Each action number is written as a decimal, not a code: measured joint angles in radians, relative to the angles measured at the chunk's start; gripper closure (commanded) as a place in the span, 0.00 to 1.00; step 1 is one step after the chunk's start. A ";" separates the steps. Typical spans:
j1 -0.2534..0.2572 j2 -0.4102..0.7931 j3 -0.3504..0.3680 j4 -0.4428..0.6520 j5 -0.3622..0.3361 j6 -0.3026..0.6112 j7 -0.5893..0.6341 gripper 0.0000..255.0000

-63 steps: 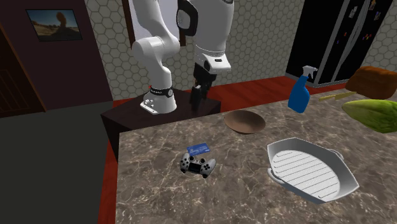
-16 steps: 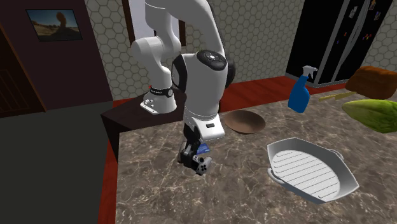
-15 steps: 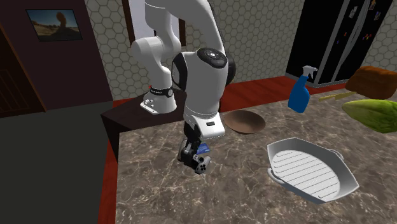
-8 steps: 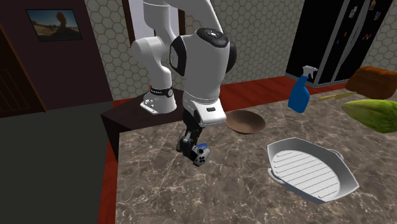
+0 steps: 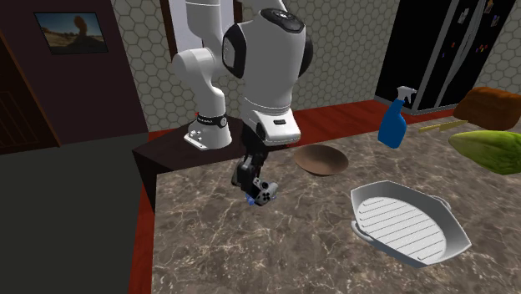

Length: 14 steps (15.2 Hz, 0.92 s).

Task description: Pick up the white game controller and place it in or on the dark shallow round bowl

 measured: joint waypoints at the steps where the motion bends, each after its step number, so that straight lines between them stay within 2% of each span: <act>1: 0.009 -0.012 0.006 -0.013 -0.003 0.001 0.017 1.00; 6: 0.072 -0.075 0.056 -0.080 -0.008 -0.003 0.132 1.00; 14: 0.181 -0.114 0.161 -0.126 0.024 -0.010 0.327 1.00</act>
